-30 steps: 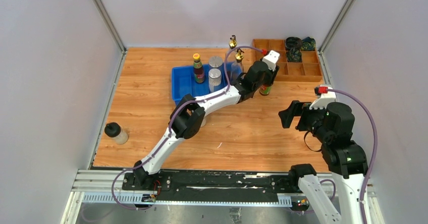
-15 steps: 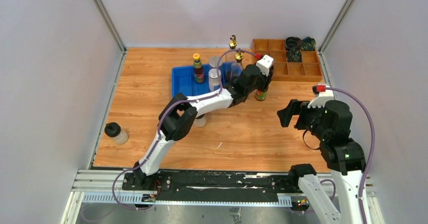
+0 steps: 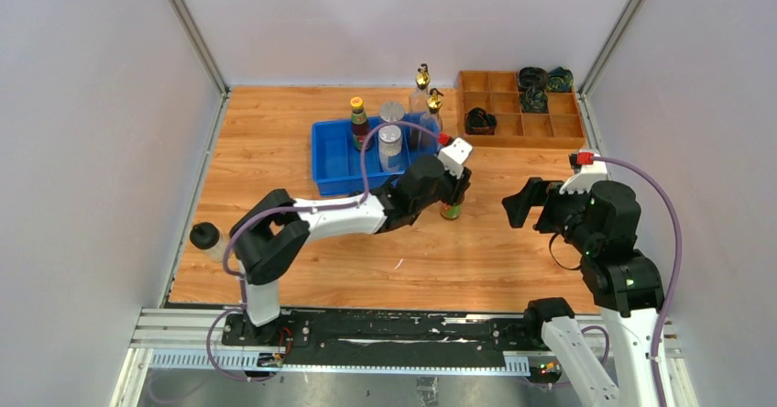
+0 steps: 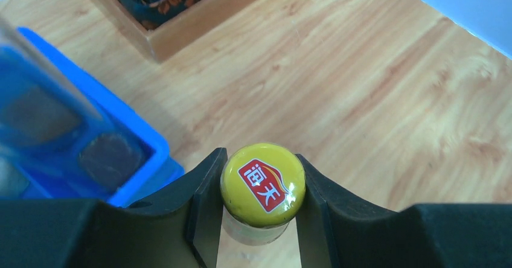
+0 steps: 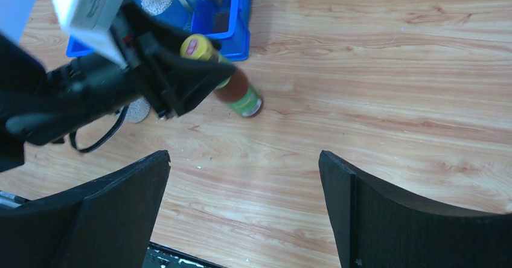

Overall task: Organize the condiment bottles
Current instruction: Pick up the bottle from the center of the board, then place the bottle in the storage box.

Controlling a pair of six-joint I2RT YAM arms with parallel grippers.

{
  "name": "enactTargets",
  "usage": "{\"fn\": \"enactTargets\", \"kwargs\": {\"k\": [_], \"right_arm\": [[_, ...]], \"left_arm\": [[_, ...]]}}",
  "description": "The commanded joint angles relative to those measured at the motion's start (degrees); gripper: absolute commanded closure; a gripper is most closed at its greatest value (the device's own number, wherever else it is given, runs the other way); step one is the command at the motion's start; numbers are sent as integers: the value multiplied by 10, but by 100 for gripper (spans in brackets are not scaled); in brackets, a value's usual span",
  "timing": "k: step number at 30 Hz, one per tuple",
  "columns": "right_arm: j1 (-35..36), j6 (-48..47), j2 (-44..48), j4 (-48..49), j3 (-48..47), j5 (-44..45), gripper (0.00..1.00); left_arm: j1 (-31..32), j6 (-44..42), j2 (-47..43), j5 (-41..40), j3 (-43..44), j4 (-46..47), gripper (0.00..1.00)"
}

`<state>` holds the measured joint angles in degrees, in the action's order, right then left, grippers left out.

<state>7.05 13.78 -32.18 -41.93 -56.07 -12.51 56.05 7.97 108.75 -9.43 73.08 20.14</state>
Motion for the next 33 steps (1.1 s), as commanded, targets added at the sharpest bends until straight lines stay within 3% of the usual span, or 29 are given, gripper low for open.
{"fn": "enactTargets", "kwargs": {"k": [1,9,20,33], "right_arm": [[-9,22,9,11,-8,-13,0],[-8,38,13,23,7,-31,0],[-8,60,26,35,29,-48,0],[-8,60,40,23,30,-52,0]], "left_arm": [[12,27,-77,-31,-105,15,68],[25,28,-237,-102,-219,-4,68],[22,-36,-328,-140,-92,-185,67],[-183,-39,-266,-41,62,-268,66]]}}
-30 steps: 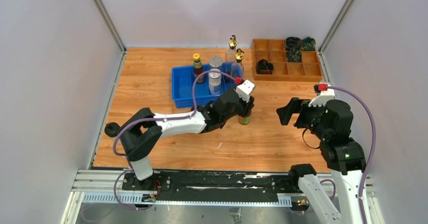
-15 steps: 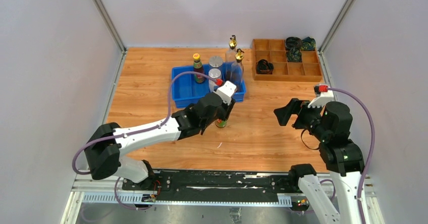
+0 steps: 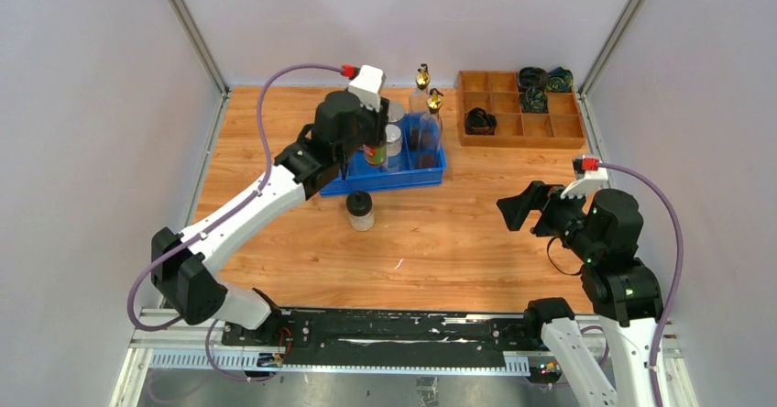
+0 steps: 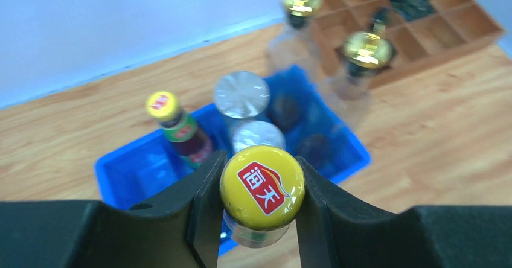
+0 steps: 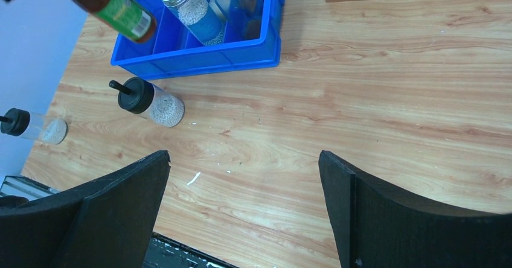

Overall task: Organize the condiment bottles
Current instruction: Place the bottle in the storage box.

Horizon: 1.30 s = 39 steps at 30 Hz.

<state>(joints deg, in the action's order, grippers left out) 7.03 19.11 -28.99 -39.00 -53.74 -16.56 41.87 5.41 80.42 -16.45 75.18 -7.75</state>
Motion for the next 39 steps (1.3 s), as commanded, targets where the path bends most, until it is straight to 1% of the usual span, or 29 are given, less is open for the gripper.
{"fn": "enactTargets", "kwargs": {"k": [1,5,14,18,24,32,37,39], "right_arm": [[-8,7,9,-7,7,-12,0],[-8,7,9,-6,8,-13,0],[-8,3,9,-11,8,-15,0],[-8,1,10,-13,16,-15,0],[-8,0,7,-5,26,-17,0],[-8,7,-6,16,39,-30,0],[-8,7,-7,18,43,-28,0],[-8,7,-8,20,44,-29,0]], "left_arm": [[-48,-18,23,27,48,10,66],[-74,-14,55,42,60,21,66],[-106,11,95,42,3,98,67],[-120,22,109,50,-12,117,67],[-136,25,131,59,-11,127,67],[-140,26,150,64,-50,177,66],[-143,29,162,64,-61,192,66],[-144,31,165,62,-62,191,62]]}}
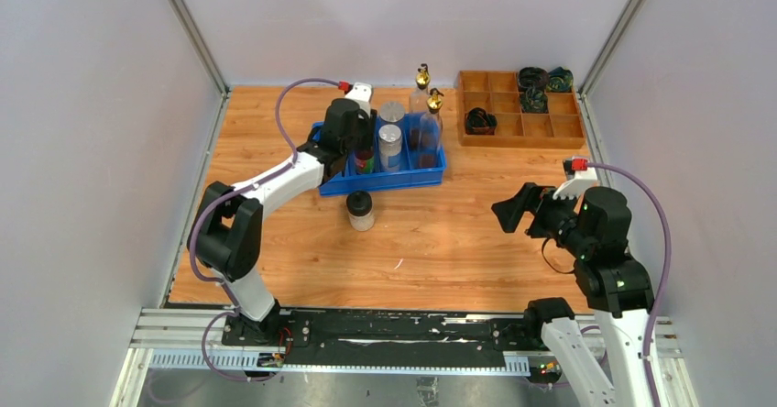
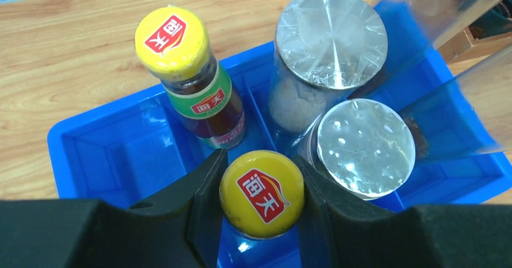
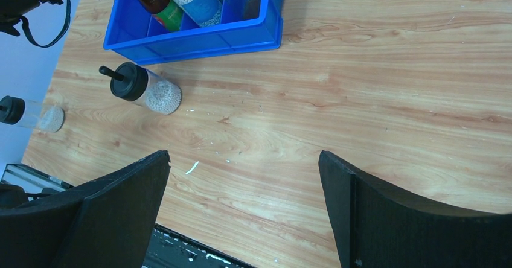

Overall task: Organize the condiment bottles
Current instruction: Place the bottle in the storage box.

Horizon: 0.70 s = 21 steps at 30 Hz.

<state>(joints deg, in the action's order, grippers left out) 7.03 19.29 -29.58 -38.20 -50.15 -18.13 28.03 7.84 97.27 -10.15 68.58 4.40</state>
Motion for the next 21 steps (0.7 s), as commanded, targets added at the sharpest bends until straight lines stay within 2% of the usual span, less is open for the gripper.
{"fn": "enactTargets", "kwargs": {"k": [1,3,9,17,21], "right_arm": [[-8,5,-3,13,8,-14,0],[-8,5,-6,14,9,-15,0],[-8,7,-11,20,9,-19,0],[-8,4,-26,31,24,-41,0],[-7,-21,-69,39,37,-59,0]], "left_arm": [[-5,10,-5,-7,0,69,57],[-5,20,-11,-18,-8,69,42],[-5,50,-33,-41,-36,65,18],[-5,75,-109,-65,-51,19,13],[-5,103,-168,-59,-34,-70,11]]}}
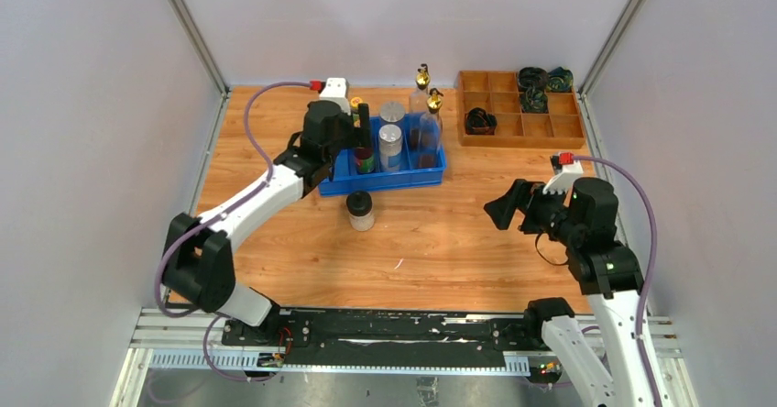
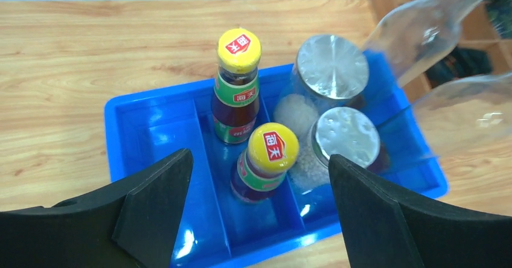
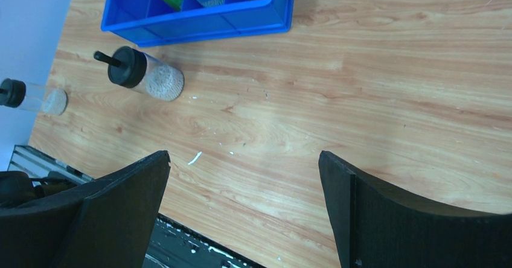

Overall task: Organize the condiment bottles
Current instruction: Place the bottle in the storage box, then move the storage box to the center of the board.

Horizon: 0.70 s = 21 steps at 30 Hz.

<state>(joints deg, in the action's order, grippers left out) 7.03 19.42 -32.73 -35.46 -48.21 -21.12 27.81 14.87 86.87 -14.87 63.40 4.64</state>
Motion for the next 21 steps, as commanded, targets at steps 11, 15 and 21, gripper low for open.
{"fn": "enactTargets", "kwargs": {"k": [11,15,21], "right_arm": [[-3,-51,-219,92,-20,-20,4],[4,-54,-272,104,-41,-15,6],[11,-59,-320,118,-45,1,12]], "left_arm": [[-2,46,-245,-21,-41,-206,10],[-2,40,-269,-24,-32,-232,9],[-2,43,-268,-20,-21,-249,9]]}}
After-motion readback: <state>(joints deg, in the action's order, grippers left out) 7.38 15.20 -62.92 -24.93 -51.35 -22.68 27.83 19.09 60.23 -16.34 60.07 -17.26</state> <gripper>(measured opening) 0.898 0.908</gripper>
